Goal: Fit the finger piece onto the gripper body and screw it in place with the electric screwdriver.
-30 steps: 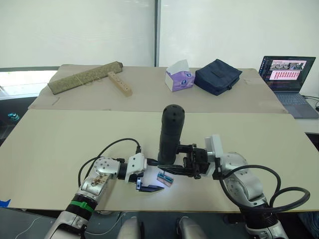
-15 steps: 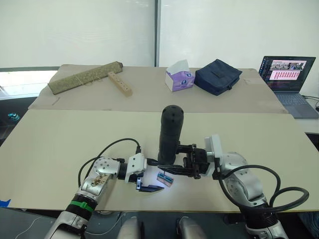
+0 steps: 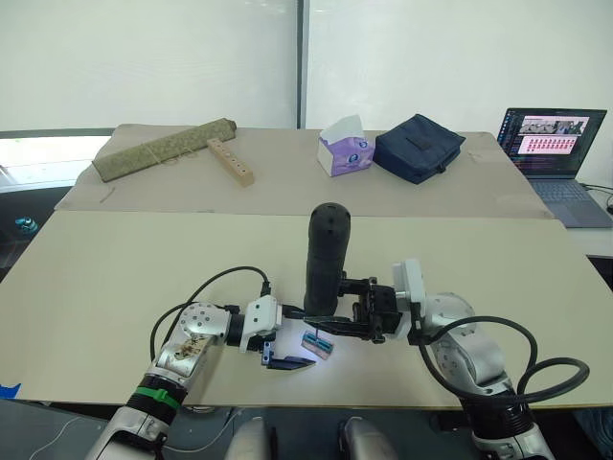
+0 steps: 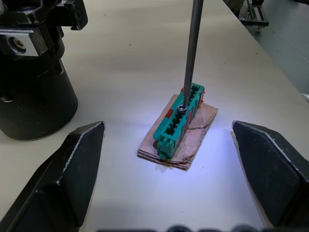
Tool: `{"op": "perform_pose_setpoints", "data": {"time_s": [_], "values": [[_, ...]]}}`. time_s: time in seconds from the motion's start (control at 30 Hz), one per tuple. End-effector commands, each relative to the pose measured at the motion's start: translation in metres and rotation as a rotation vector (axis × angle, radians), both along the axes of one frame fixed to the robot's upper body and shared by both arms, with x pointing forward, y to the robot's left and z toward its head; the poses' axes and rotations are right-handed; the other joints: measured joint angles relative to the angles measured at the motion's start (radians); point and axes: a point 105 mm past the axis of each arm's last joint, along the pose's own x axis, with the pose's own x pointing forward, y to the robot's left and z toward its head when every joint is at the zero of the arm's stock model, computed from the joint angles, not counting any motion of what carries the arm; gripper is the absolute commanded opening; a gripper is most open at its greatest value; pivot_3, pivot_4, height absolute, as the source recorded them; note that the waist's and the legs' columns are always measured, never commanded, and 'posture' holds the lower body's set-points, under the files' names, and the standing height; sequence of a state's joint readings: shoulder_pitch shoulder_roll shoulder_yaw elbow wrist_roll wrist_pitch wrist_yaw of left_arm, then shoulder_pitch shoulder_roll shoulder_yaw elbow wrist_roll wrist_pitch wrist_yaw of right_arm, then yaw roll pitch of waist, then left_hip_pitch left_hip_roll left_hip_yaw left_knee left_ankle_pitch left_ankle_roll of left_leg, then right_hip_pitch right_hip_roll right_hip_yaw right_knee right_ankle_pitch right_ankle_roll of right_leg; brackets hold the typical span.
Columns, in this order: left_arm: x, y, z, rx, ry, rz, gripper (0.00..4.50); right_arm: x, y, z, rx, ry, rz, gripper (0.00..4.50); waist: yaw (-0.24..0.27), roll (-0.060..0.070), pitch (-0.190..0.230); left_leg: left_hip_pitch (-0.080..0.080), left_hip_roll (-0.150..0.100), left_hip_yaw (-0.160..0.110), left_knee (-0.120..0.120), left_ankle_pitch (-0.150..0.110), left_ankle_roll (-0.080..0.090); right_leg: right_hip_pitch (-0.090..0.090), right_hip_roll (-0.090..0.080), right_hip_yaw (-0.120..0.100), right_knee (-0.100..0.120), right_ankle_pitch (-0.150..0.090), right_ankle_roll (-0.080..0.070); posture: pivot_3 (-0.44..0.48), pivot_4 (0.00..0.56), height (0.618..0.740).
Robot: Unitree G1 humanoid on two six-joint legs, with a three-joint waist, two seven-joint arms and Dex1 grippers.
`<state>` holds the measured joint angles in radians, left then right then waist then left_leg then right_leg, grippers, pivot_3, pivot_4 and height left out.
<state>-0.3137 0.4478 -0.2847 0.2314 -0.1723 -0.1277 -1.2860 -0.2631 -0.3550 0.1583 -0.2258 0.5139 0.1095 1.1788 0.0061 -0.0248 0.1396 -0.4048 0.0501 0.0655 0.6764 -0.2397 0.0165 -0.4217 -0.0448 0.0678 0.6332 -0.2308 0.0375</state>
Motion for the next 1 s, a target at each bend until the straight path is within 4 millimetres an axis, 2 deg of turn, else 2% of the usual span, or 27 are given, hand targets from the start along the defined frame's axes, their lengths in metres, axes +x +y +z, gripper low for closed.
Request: {"op": "perform_pose_setpoints", "data": {"time_s": [0.03,1.0], "values": [[-0.0083,0.0014,-0.0194,0.040,0.071,0.001,4.45,-0.0033,0.0009,0.0148,0.032,-0.081,0.018,1.93,0.000,0.000,0.000,0.000,0.000,0.000,0.000,0.000,0.000,0.000,0.000,0.000,0.000,0.000,0.000,0.000,0.150,0.740],[-0.0073,0.0021,-0.0181,0.036,0.071,0.009,4.45,-0.0032,0.0016,0.0073,0.019,-0.065,0.015,1.93,0.000,0.001,0.000,0.000,0.000,0.000,0.000,0.000,0.000,0.000,0.000,0.000,0.000,0.000,0.000,0.000,0.150,0.740]]}}
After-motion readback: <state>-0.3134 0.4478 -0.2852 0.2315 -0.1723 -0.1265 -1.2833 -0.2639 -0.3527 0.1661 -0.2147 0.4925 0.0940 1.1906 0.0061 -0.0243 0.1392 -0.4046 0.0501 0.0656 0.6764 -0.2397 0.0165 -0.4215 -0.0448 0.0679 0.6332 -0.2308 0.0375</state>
